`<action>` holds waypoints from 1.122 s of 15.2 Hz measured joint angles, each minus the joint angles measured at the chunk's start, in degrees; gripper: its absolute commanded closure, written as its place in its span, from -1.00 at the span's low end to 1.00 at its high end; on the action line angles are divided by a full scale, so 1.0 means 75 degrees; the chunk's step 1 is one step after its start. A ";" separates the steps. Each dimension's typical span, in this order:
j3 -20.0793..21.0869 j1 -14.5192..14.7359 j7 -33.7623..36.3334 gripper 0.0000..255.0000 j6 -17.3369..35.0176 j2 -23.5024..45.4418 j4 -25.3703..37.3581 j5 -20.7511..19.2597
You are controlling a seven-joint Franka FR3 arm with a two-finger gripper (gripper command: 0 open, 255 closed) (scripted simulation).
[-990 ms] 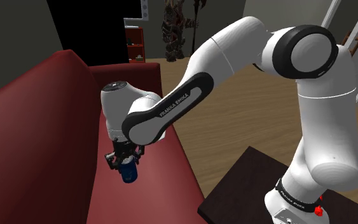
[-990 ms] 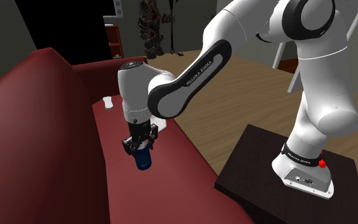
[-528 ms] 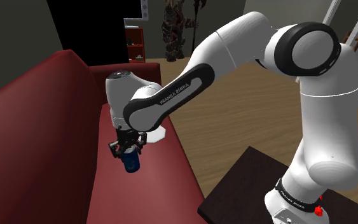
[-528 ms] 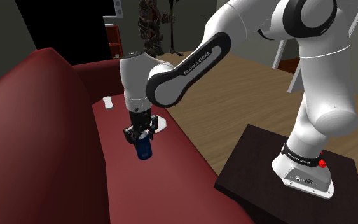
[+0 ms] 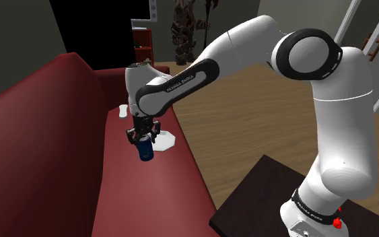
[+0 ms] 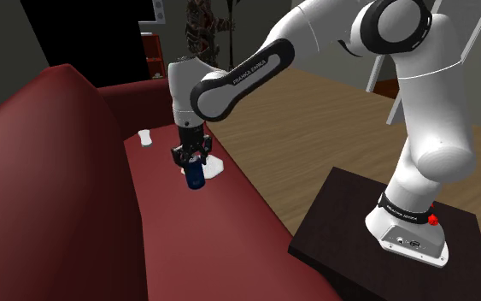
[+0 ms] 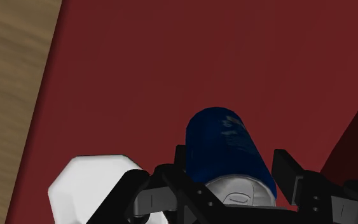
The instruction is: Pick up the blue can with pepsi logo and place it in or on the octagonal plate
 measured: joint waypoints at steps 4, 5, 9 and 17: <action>-0.0161 -0.0348 -0.0605 1.00 -0.0296 0.0290 0.0597 0.0010; -0.0191 -0.0462 -0.0766 1.00 -0.0342 0.0304 0.0661 0.0032; -0.0366 -0.0704 -0.1315 1.00 -0.0741 0.0847 0.1609 -0.0014; -0.0675 -0.1116 -0.2408 1.00 -0.1761 0.2098 0.3908 -0.0071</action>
